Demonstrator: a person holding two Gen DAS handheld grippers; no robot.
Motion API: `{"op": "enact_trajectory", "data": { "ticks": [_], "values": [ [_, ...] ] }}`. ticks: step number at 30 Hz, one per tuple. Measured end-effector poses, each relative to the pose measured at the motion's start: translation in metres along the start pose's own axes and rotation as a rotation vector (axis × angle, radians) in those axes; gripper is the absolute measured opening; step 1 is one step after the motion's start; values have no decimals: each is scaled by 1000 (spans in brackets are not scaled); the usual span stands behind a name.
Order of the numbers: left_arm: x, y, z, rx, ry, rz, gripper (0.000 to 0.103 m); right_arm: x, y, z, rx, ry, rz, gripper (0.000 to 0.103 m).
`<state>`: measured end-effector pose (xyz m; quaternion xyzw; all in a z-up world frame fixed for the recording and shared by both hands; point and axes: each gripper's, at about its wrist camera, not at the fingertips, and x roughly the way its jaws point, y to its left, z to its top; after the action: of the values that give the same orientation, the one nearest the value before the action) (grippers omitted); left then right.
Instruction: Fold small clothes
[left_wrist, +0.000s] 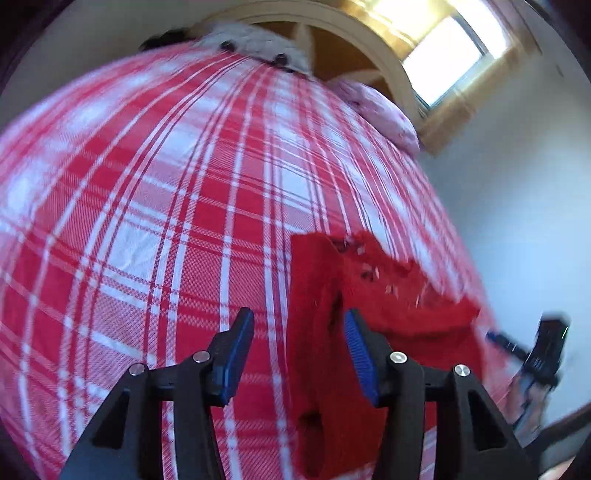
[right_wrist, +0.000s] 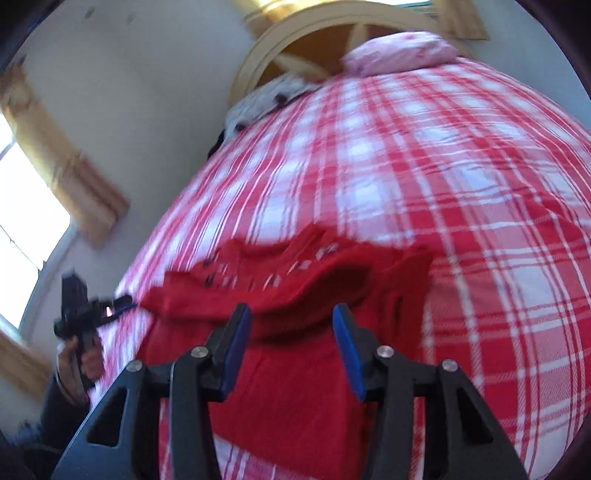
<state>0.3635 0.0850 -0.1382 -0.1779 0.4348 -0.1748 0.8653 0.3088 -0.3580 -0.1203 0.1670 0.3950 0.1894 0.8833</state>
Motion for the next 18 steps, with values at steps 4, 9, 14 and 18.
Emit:
{"op": "enact_trajectory", "data": {
  "ticks": [4, 9, 14, 18],
  "values": [
    [0, -48, -27, 287, 35, 115, 52, 29, 30, -10, -95, 113, -55, 47],
    [33, -77, -34, 425, 90, 202, 52, 65, 45, -15, -163, 216, -122, 47],
    [58, -69, -10, 407, 101, 286, 52, 104, 45, -3, -183, 306, -204, 47],
    [71, -51, 20, 310, 65, 332, 52, 105, 44, 31, -155, 212, -200, 47]
  ]
}}
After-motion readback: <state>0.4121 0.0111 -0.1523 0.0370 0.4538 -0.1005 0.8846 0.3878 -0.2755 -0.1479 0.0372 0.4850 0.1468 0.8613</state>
